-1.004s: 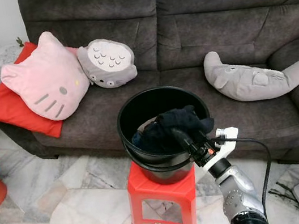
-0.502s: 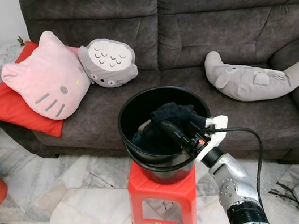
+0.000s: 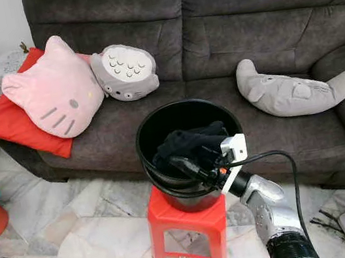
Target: Hang hanger
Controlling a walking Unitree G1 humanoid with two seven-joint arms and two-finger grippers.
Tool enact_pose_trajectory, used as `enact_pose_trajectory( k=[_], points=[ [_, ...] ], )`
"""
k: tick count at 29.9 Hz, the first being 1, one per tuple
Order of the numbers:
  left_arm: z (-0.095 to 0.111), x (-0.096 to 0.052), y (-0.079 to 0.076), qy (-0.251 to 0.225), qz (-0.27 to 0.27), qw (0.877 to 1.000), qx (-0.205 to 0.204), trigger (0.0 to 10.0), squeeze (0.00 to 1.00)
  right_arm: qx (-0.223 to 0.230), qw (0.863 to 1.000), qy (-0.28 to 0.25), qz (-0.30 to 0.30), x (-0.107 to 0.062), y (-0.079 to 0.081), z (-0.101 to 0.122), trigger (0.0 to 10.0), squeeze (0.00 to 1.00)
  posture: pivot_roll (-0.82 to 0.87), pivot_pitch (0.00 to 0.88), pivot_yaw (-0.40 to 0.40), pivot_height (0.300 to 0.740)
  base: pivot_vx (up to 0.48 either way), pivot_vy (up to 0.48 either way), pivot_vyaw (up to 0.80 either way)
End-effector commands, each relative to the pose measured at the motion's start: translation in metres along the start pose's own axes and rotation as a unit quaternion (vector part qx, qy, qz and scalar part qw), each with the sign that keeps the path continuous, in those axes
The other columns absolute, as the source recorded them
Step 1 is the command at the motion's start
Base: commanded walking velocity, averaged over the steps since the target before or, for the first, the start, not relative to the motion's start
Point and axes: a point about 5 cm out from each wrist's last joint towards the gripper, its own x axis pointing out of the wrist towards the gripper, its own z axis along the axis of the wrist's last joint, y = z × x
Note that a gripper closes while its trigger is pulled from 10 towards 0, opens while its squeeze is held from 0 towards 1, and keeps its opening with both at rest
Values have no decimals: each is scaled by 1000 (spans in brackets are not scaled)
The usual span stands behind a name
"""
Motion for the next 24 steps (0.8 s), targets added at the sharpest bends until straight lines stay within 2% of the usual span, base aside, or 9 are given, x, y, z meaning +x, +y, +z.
enact_pose_trajectory(
  k=[1,5,7,13,19,24],
  points=[
    [-7,-1,-1,14,-3,1000,8,10000,0,-10,1000,17,15,-1,3,-1,10000,0,-112,0,-5,740,0,0,0],
    [-7,-1,-1,14,-3,1000,9,10000,0,-14,999,30,18,-2,3,-4,10000,0,-111,0,-5,740,0,0,0],
    [-6,-1,0,13,-3,1000,11,10000,0,-25,997,71,36,-5,7,-12,10000,0,-115,0,-2,740,0,0,0],
    [-7,-1,0,15,-3,1000,13,10000,0,-33,990,117,66,-9,15,-23,10000,0,-114,0,-1,740,0,0,0],
    [-6,-1,0,15,-3,1000,15,10000,0,-34,984,151,89,-13,24,-35,10000,0,-114,0,0,740,0,0,0],
    [-6,-1,1,14,-2,1000,17,10000,0,-42,983,161,77,-16,25,-41,10000,0,-115,0,2,740,0,0,0]
  ],
)
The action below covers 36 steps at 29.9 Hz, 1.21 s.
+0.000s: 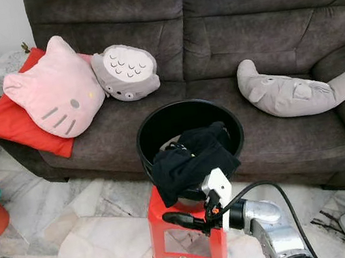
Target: Hang hanger
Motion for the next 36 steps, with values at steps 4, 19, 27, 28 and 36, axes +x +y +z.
enact_pose_trajectory(
  k=[4,19,27,28,36],
  points=[
    [-7,-2,0,18,-2,1000,15,10000,0,-42,993,-7,-108,-5,-14,4,10000,0,-121,0,-2,740,0,0,0],
    [-11,-2,-3,29,-6,999,19,10000,0,-48,989,21,-135,-23,18,-19,10000,0,-145,0,-3,740,0,0,0],
    [-11,-2,-3,30,-7,999,19,10000,0,-122,975,133,-128,-29,17,-37,10000,0,-140,0,-8,740,0,0,0],
    [-11,-2,-3,30,-7,999,18,10000,0,-141,964,146,-171,-33,9,-36,10000,0,-140,0,-8,740,0,0,0],
    [-14,-3,-4,34,-4,999,19,10000,0,-103,903,-6,-417,-63,-18,-2,10000,0,-139,0,-11,740,0,0,0]
  ],
)
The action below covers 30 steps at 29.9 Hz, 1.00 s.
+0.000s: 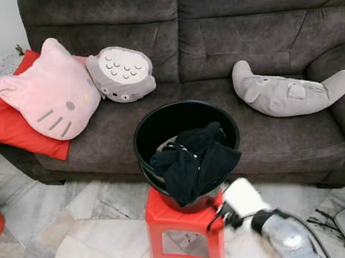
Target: Hang hanger
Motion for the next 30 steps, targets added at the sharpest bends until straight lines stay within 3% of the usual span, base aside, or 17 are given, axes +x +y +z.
enact_pose_trajectory(
  k=[1,4,5,8,9,10,11,13,16,17,20,24,25,26,27,30],
  points=[
    [-8,-2,-2,15,0,1000,-1,10000,0,29,998,-45,-22,-5,-4,12,10000,0,-139,0,-11,740,0,0,0],
    [-8,-2,-1,16,1,1000,-1,10000,0,15,998,-54,-33,-7,-5,15,10000,0,-140,0,-10,740,0,0,0],
    [-10,-2,-1,18,1,1000,0,10000,0,-23,996,-62,-68,-12,-11,20,10000,0,-141,0,-10,740,0,0,0],
    [-10,-2,-1,19,1,1000,1,10000,0,-40,991,-76,-101,-17,-17,24,10000,0,-141,0,-10,740,0,0,0],
    [-10,-2,-1,19,1,1000,1,10000,0,-16,988,-81,-129,-18,-21,24,10000,0,-145,0,-9,740,0,0,0],
    [-11,-3,-2,21,0,1000,3,10000,0,78,973,-91,-195,-20,-31,21,10000,0,-148,0,-8,740,0,0,0],
    [-12,-3,-2,22,-1,1000,4,10000,0,150,959,-93,-221,-20,-35,18,10000,0,-152,0,-7,740,0,0,0],
    [-13,-3,-2,24,-2,1000,5,10000,0,220,941,-97,-236,-18,-37,14,10000,0,-152,0,-7,740,0,0,0],
    [-13,-3,-3,24,-2,1000,5,10000,0,252,935,-97,-231,-14,-34,11,10000,0,-146,0,-3,740,0,0,0],
    [-13,-3,-3,24,-3,1000,6,10000,0,285,929,-103,-214,-7,-30,12,10000,0,-145,0,-2,740,0,0,0],
    [-12,-3,-2,23,-1,1000,6,10000,0,318,924,-117,-179,3,-22,18,10000,0,-145,0,-1,740,0,0,0],
    [-11,-2,-1,22,1,1000,6,10000,0,308,936,-92,-143,16,-14,16,10000,0,-144,0,0,740,0,0,0],
    [-11,-2,0,22,3,1000,6,10000,0,315,934,-89,-141,19,-14,16,4784,0,-139,0,0,740,0,0,0],
    [-10,-2,0,21,4,1000,4,10000,0,320,933,-88,-139,20,-14,16,4784,0,-136,0,0,740,0,0,0],
    [-10,-2,1,21,5,1000,4,10000,0,317,935,-86,-135,22,-13,16,0,0,-136,0,0,740,0,0,0],
    [-10,-2,1,21,6,1000,3,10000,0,316,937,-82,-122,26,-11,16,0,0,-130,0,1,740,0,0,0]
  ],
)
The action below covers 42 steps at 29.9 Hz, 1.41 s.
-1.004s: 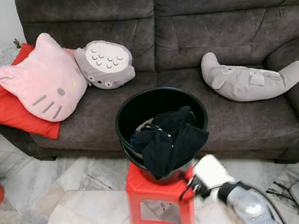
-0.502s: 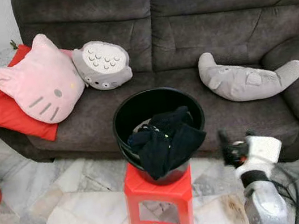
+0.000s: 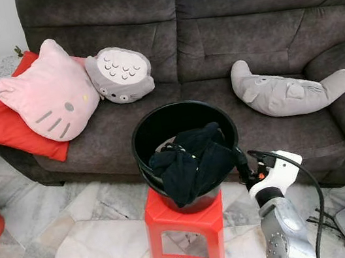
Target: Hang hanger
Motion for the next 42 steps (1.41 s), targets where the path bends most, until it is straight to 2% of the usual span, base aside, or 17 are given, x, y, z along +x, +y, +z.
enact_pose_trajectory(
  k=[1,2,3,11,12,13,16,17,18,19,30,31,42],
  points=[
    [-3,-1,3,10,4,1000,1,10000,0,4,1000,9,3,3,1,-1,863,0,-130,0,1,740,0,0,0],
    [-3,-1,3,10,4,1000,1,10000,0,4,1000,9,3,3,1,-1,863,0,-130,0,1,740,0,0,0],
    [-4,-1,3,12,5,1000,1,10000,0,6,1000,14,3,3,1,-4,10000,0,-130,0,1,740,0,0,0],
    [-8,-2,5,18,8,1000,1,10000,0,43,999,30,2,3,2,-15,10000,0,-126,0,4,740,0,0,0],
    [-8,-2,6,18,9,1000,1,10000,0,46,998,31,5,3,3,-16,7216,0,-126,0,4,740,0,0,0],
    [-8,-2,6,19,10,1000,2,10000,0,49,998,30,12,2,5,-17,0,0,-124,0,7,740,0,0,0],
    [-9,-2,7,19,11,1000,3,10000,0,51,998,34,14,1,6,-20,157,0,-124,0,7,740,0,0,0],
    [-9,-3,7,19,11,1000,3,10000,0,51,998,35,13,1,6,-20,5490,0,-124,0,7,740,0,0,0],
    [-9,-3,7,19,11,1000,3,10000,0,51,998,35,13,1,6,-20,5490,0,-124,0,7,740,0,0,0],
    [-9,-3,7,20,12,1000,3,10000,0,55,998,36,17,2,6,-21,10000,0,-123,0,8,740,0,0,0],
    [-9,-3,7,19,12,1000,5,10000,0,64,997,39,34,5,9,-22,10000,0,-123,0,8,740,0,0,0],
    [-9,-3,7,19,12,1000,5,10000,0,64,996,38,40,5,11,-22,0,0,-123,0,8,740,0,0,0],
    [-7,-2,7,17,10,1000,5,10000,0,58,996,37,65,6,18,-21,0,0,-122,0,8,740,0,0,0]
  ],
)
